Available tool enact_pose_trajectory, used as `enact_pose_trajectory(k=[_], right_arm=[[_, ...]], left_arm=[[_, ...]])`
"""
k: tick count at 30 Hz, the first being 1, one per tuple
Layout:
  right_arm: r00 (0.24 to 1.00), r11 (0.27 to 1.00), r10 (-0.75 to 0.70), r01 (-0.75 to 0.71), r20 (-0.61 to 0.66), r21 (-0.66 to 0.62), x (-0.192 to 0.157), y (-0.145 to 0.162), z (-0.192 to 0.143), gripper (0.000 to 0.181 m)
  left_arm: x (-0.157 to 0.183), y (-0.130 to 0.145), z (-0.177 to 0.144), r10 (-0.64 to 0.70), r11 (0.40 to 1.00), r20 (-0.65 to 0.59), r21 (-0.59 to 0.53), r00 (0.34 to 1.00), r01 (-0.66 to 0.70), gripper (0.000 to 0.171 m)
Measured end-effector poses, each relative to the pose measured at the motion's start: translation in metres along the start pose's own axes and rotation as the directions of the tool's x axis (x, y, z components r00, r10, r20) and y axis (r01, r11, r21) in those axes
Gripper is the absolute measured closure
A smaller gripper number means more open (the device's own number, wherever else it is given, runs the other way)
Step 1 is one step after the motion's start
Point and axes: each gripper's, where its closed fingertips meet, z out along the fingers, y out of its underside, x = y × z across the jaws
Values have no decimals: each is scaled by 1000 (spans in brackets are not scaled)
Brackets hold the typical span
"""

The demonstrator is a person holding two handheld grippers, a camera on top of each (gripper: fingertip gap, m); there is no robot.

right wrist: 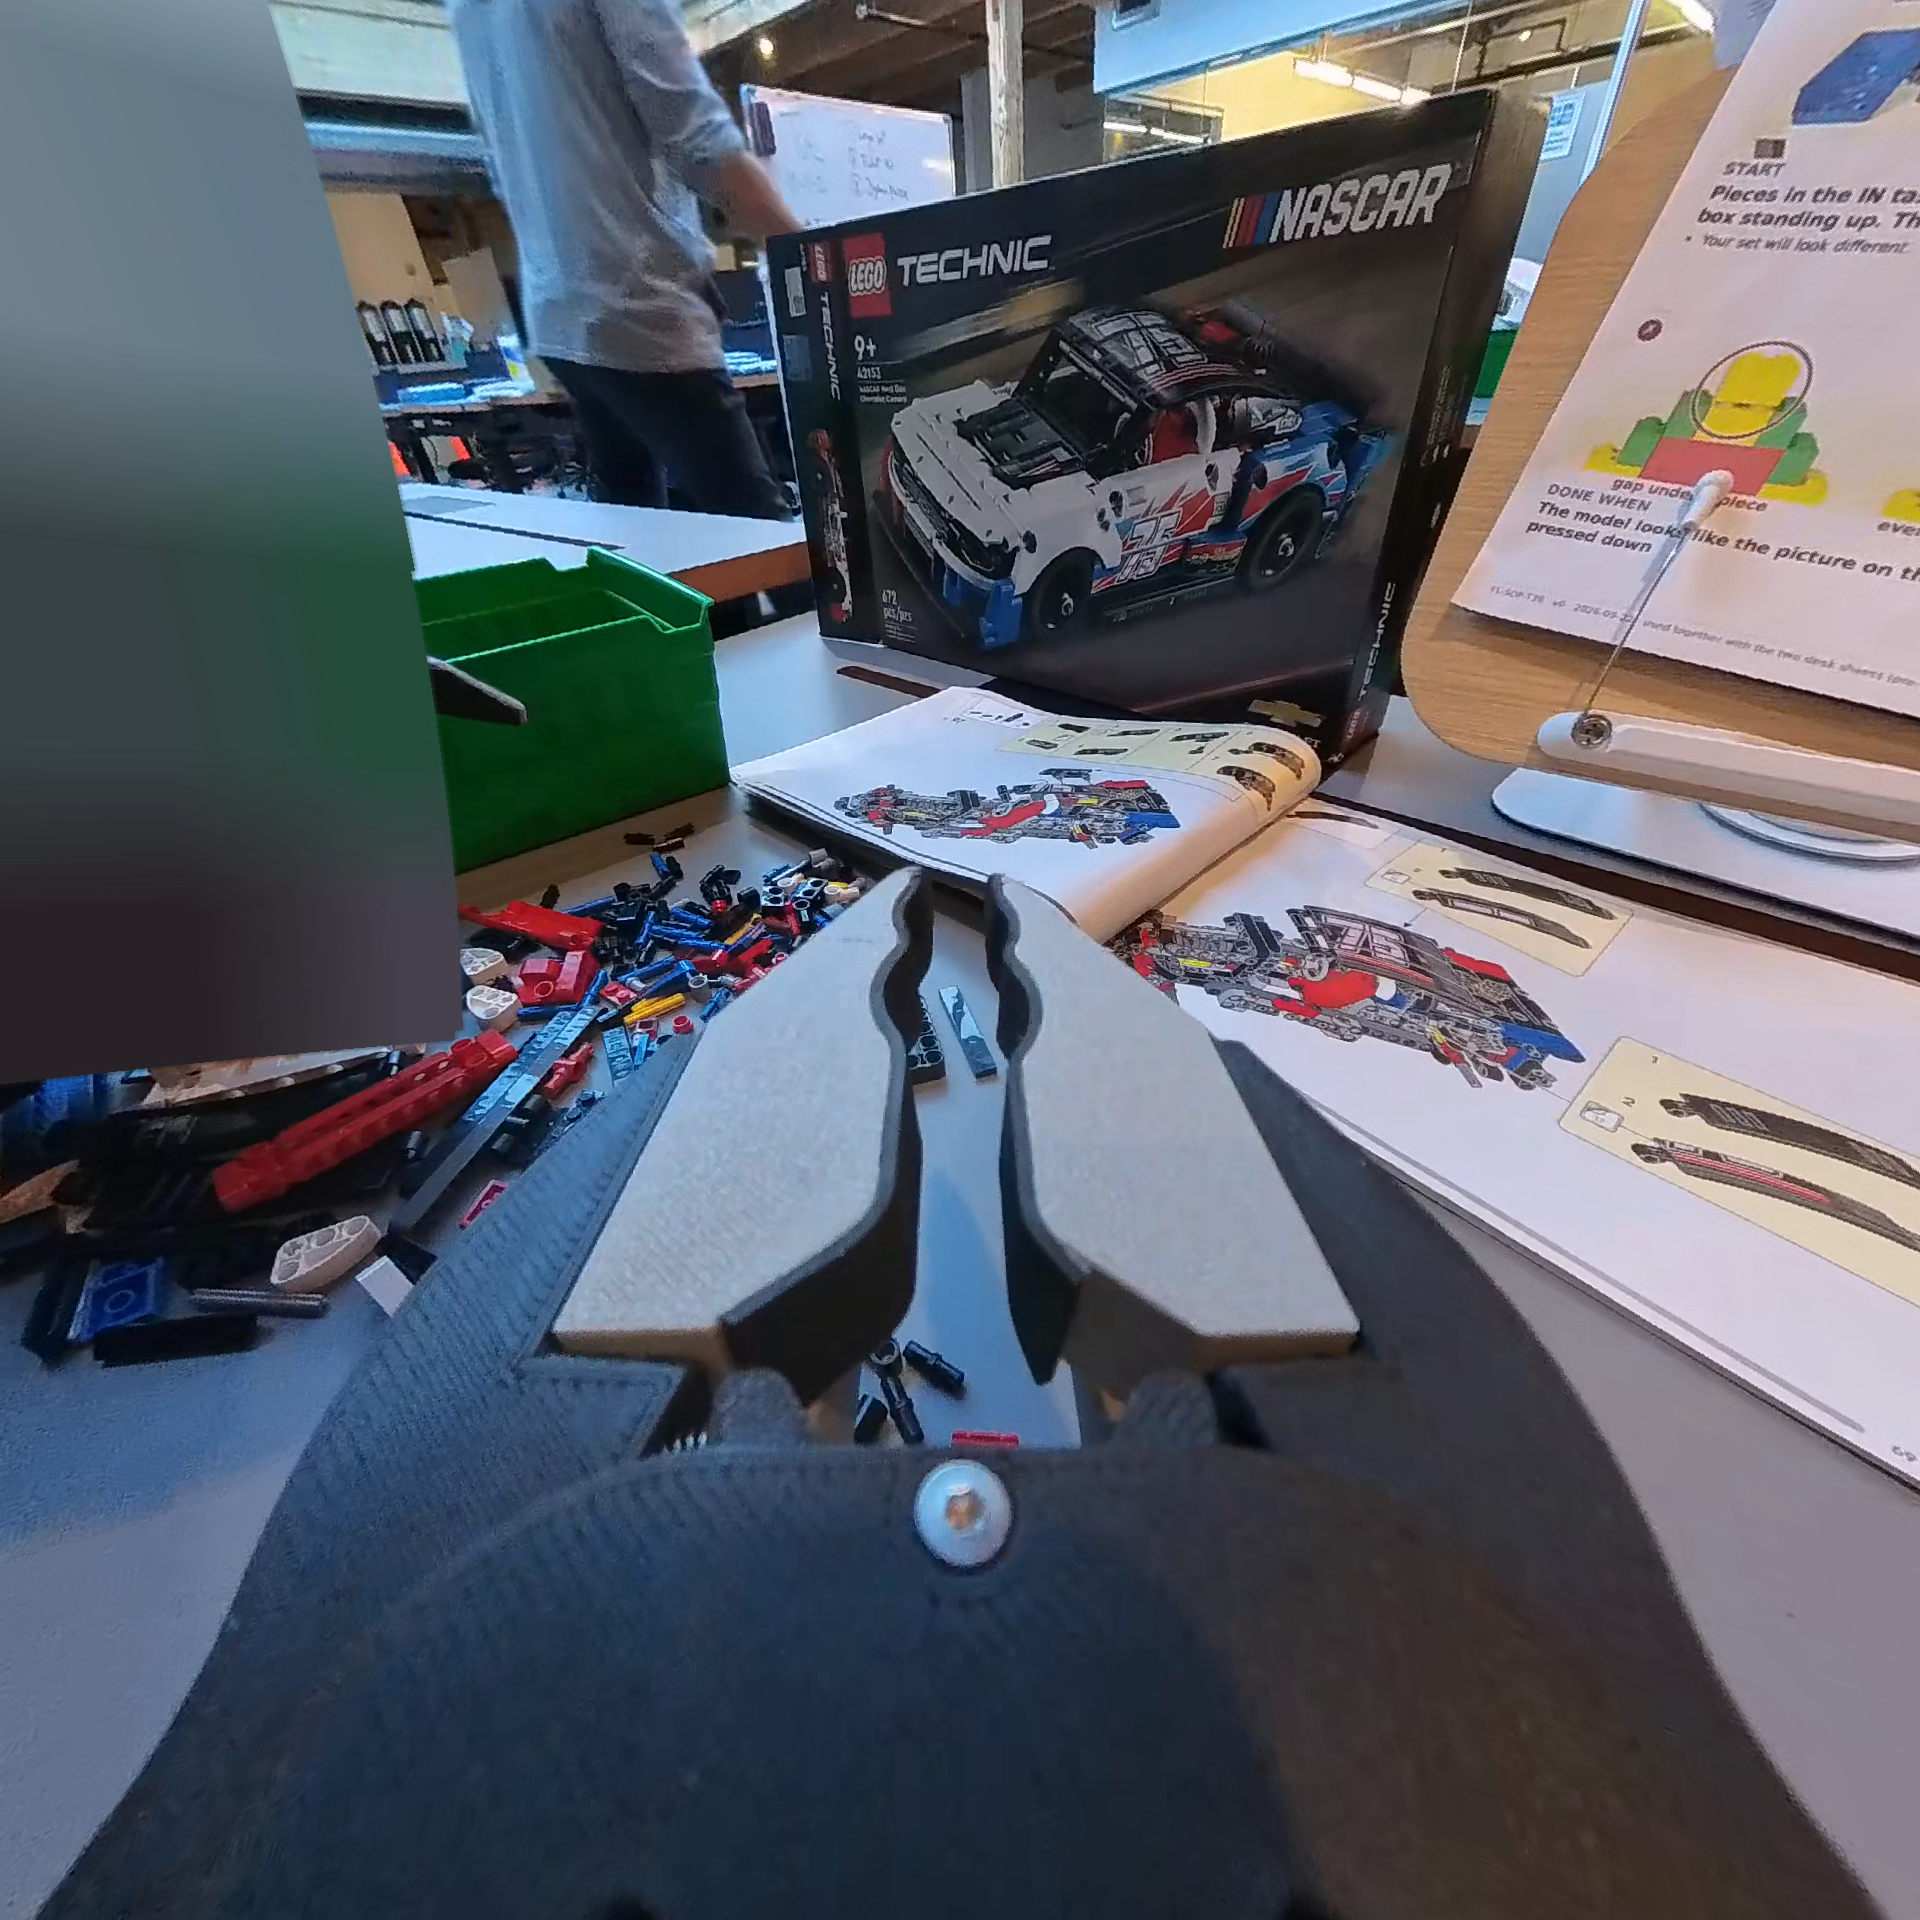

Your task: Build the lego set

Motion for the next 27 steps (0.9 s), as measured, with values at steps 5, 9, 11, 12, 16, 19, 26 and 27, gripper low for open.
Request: enact_pose_trajectory(k=[5,9,11,12,16,19,26,27], right_arm=[[998,999,-6,9,59,-54,-6,6,2,181],[981,920,19,58,192,-388,-30,61,8,181],[979,864,-27,126,203,-488,-36,88,6,181],[977,843,-58,159,206,-514,-37,97,5,181],[972,825,-104,203,210,-528,-39,105,6,179],[971,820,-81,192,223,-539,-40,107,5,173],[956,755,-120,262,266,-602,-43,123,-1,177],[954,744,-130,274,269,-609,-43,126,-2,178]], left_arm=[[0,1,1,5,1000,2,-6,1000,-5,131],[-2,0,0,3,1000,8,-3,1000,-3,131],[-3,0,-1,1,1000,9,-1,1000,-1,131],[-3,0,-1,2,1000,12,-2,1000,-2,131],[-1,0,-1,2,1000,5,-1,1000,-2,131],[-2,4,1,9,1000,9,-19,1000,-9,131],[1,3,1,-5,1000,-5,-13,1000,5,132],[1,3,1,-4,1000,-6,-14,1000,4,132]])
